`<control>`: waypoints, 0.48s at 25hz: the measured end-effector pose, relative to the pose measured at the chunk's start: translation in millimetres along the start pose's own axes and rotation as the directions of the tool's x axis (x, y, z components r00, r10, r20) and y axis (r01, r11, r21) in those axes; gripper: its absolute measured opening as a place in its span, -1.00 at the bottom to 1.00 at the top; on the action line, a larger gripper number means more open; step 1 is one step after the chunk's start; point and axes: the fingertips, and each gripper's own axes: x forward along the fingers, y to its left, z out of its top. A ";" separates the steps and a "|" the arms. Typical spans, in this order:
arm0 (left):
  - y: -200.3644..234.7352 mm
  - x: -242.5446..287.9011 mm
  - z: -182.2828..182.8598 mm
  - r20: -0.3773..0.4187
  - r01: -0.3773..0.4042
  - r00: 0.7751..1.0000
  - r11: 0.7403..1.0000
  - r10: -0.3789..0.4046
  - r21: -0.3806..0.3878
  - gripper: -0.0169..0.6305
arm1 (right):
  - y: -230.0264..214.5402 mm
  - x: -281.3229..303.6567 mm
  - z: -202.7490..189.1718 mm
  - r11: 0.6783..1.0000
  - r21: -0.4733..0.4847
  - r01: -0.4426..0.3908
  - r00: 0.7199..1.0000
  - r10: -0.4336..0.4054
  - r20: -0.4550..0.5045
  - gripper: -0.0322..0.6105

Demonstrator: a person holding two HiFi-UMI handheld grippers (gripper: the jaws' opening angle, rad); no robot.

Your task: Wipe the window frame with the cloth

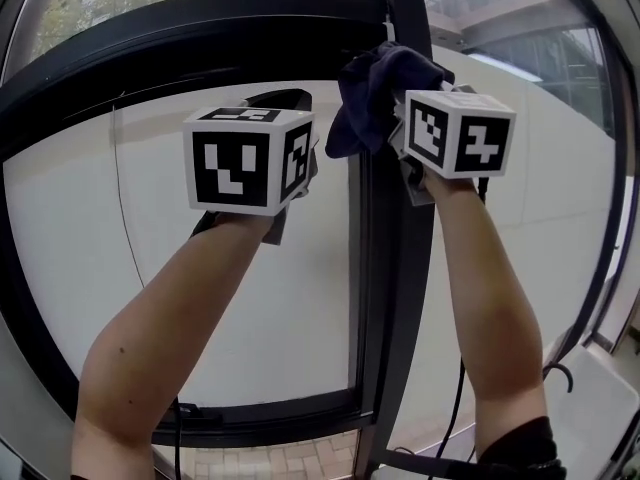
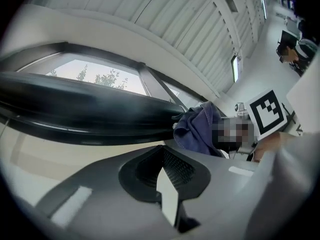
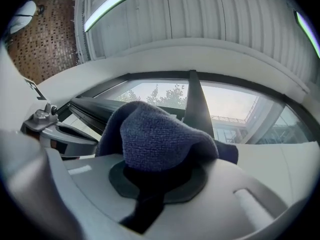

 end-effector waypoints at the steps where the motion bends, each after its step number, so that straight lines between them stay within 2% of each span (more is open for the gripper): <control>1: -0.6 0.1 -3.3 0.000 0.008 1.000 1.000 -0.008 -0.003 -0.97 | 1.4 -1.0 -2.0 1.000 0.006 -0.009 1.000 0.009 -0.011 -0.75; 6: -3.0 1.7 -20.2 -0.019 0.056 0.998 0.998 -0.057 -0.031 -0.97 | 4.4 -6.3 -7.5 1.000 0.009 0.005 1.000 -0.005 -0.030 -0.76; 12: -10.6 -8.9 -34.4 -0.012 0.114 0.993 0.988 -0.116 -0.103 -0.97 | 11.8 -20.7 -23.0 1.000 -0.001 0.026 0.997 -0.026 -0.076 -0.76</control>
